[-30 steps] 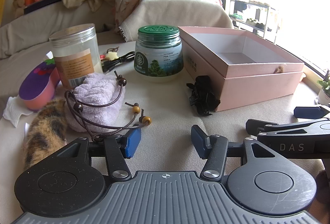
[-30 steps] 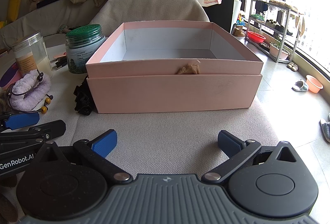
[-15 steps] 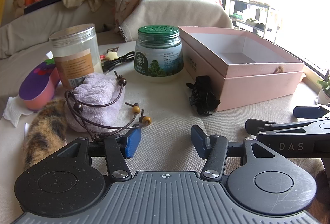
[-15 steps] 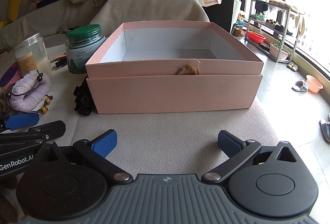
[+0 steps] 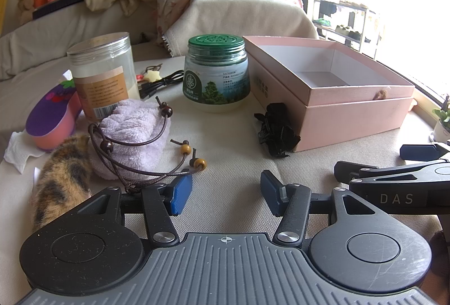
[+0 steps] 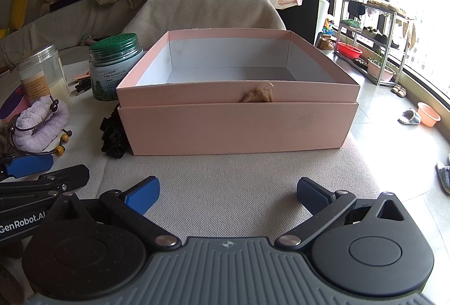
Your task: Organize soft objects
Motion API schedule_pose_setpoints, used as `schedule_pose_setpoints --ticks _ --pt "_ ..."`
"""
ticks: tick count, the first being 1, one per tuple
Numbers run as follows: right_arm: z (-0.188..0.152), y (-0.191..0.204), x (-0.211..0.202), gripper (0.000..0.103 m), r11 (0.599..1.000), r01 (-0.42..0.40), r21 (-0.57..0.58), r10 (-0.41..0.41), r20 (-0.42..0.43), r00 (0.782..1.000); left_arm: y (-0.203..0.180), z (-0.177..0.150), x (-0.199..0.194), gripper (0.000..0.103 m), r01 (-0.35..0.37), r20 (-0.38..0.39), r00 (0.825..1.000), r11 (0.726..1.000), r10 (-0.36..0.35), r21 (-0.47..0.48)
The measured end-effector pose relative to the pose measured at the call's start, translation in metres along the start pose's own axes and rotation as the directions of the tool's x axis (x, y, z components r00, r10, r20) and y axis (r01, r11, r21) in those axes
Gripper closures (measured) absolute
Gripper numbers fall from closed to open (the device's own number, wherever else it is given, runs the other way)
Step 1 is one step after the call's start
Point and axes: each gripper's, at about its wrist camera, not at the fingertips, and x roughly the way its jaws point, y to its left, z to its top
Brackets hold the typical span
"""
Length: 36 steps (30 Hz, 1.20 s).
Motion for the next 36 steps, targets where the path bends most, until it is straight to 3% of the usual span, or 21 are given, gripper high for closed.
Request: schedule_pose_setpoints --ticks 36 --pt "0.001 0.001 0.000 0.000 1.000 -0.001 0.000 0.001 0.000 1.000 -0.003 -0.012 -0.006 0.045 0.003 0.002 1.000 1.000 -0.003 -0.001"
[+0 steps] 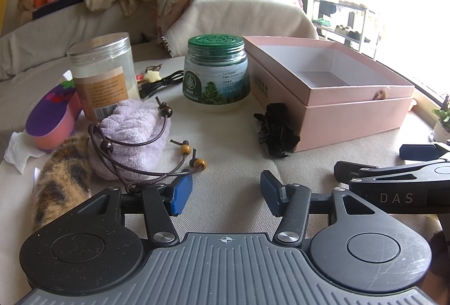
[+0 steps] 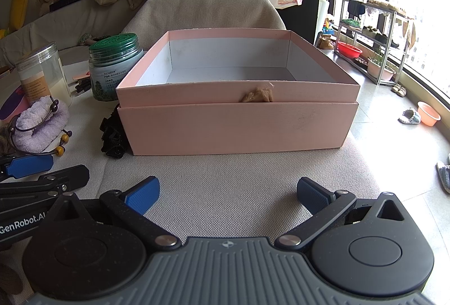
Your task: Organize soft objects
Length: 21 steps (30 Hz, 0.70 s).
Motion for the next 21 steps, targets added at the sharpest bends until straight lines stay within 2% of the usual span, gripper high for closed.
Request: schedule_pose_setpoints --ticks 2,4,7,10,12,15,19,21 --pt "0.001 -0.001 -0.001 0.000 1.000 -0.005 -0.006 0.005 -0.003 1.000 0.001 -0.002 -0.002 0.045 0.025 0.005 1.000 1.000 -0.025 -0.007" --pt "0.005 -0.003 -0.001 0.000 1.000 -0.022 -0.017 0.021 -0.032 0.999 0.004 -0.004 -0.008 0.046 0.081 0.009 0.997 0.997 -0.081 -0.014" --pt "0.016 -0.005 -0.002 0.000 0.999 -0.037 -0.020 0.034 -0.107 0.994 0.009 -0.006 -0.029 0.046 0.195 0.028 0.980 0.981 -0.195 -0.003" --pt "0.016 -0.001 0.001 0.000 1.000 -0.022 -0.015 0.020 -0.133 0.991 0.011 -0.007 -0.064 0.046 0.251 0.083 0.964 0.967 -0.254 0.046" --pt "0.014 0.000 -0.001 0.000 1.000 -0.009 -0.009 0.007 -0.119 0.993 0.020 -0.006 -0.088 0.046 0.228 0.139 0.962 0.972 -0.234 0.061" --pt "0.007 -0.002 -0.006 0.000 1.000 -0.005 -0.007 0.004 -0.094 0.996 0.046 -0.001 -0.109 0.046 0.156 0.203 0.966 0.987 -0.160 0.038" --pt "0.006 -0.003 -0.007 0.000 1.000 -0.002 -0.007 0.002 -0.087 0.996 0.106 0.020 -0.106 0.046 0.039 0.235 0.972 0.997 -0.022 -0.067" --pt "0.006 -0.003 -0.008 0.000 1.000 -0.003 -0.007 0.002 -0.085 0.996 0.136 0.030 -0.099 0.046 0.011 0.233 0.972 0.994 0.014 -0.104"
